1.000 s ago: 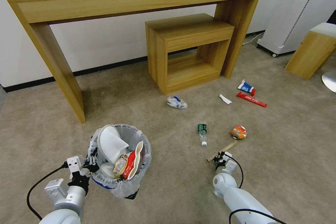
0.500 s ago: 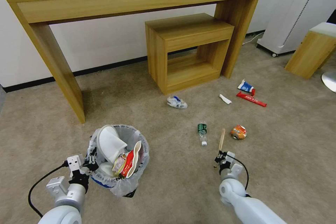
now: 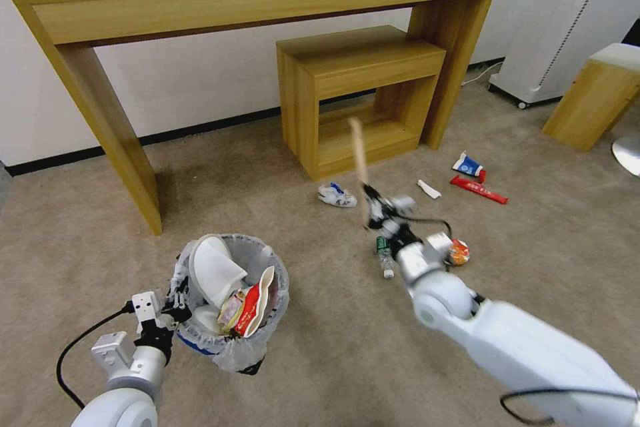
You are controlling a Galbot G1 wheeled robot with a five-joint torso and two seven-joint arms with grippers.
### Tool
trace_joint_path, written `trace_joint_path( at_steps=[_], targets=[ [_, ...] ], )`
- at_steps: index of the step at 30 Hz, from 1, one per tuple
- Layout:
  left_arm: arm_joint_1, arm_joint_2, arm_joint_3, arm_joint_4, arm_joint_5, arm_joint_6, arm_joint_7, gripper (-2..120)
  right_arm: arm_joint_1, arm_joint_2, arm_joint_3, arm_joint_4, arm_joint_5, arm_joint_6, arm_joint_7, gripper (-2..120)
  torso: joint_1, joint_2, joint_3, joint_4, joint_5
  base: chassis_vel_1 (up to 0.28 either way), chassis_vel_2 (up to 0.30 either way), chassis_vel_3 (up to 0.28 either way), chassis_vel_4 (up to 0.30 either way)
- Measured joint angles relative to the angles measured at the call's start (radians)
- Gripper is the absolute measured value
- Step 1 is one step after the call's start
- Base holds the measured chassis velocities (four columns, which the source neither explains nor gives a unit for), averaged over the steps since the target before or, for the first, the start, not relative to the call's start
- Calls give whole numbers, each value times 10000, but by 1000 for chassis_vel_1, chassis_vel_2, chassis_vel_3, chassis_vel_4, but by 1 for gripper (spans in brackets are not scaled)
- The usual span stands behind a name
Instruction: Pick up the trash bin and place the garbage on the floor into it.
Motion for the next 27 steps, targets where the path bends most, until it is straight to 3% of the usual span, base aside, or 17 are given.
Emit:
trace_joint_path(
  at_steps=[9,19,27],
  targets=[
    [-79,93,-65,-261,-74,95,-56,3,2061,44,-1835,227,-119,191,-1285,0,0,0,0,-3,3,0,0,0,0],
    [-229,75,-79,-440,-208,143,-128,3,2461,-97,-2725,19,-710,499,-1732,0,0,0,0,-6,3,0,0,0,0],
    [-19,56,-104,-813,-193,161,-125,3,2849,300,-3268,-381,-1088,704,-1919,0,0,1,0,-3,4,0,0,0,0]
  ],
)
